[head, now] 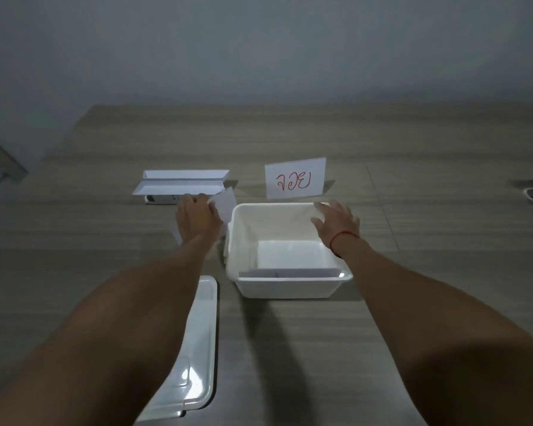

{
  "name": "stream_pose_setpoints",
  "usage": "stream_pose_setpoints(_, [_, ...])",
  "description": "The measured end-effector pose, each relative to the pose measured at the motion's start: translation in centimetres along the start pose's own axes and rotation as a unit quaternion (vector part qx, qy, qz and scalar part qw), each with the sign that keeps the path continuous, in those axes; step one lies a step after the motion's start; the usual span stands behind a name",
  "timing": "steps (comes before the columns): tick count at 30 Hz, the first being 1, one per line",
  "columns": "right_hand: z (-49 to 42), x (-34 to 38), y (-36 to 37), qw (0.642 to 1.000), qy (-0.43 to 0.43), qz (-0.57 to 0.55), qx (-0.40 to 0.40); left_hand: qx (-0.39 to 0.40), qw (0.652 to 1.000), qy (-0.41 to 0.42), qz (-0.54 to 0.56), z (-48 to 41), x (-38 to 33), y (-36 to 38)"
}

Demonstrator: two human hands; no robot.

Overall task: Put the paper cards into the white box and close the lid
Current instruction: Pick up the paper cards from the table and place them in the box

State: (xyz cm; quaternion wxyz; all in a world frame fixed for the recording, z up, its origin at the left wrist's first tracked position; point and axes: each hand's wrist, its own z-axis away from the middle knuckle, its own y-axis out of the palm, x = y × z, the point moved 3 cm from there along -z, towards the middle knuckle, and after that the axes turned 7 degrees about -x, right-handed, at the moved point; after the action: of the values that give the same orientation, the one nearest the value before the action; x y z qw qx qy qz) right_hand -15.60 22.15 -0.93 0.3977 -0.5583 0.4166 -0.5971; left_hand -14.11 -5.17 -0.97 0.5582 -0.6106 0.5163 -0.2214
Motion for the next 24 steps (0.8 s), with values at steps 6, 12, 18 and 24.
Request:
stream_pose_setpoints(6, [-3.4,1.0,2.2,0.999,-0.001,-0.018,-0.037,0.062,0.995,-0.011,-0.080,-2.1,1.9,2.2])
stream_pose_setpoints(12, [-5.2,2.7,3.1,0.997,-0.028,0.012,-0.070,0.055,0.998,-0.015,-0.029,-1.4,2.6,3.1])
stream_pose_setpoints(18, [-5.3,3.4,3.5,0.999,-0.018,0.002,-0.038,0.001,0.999,-0.027,-0.047,-2.4,3.3,1.7])
stream_pose_setpoints(24, [-2.6,2.1,1.8,0.993,0.099,-0.062,0.021,-0.114,0.992,0.025,-0.050,-6.0,1.5,-4.4])
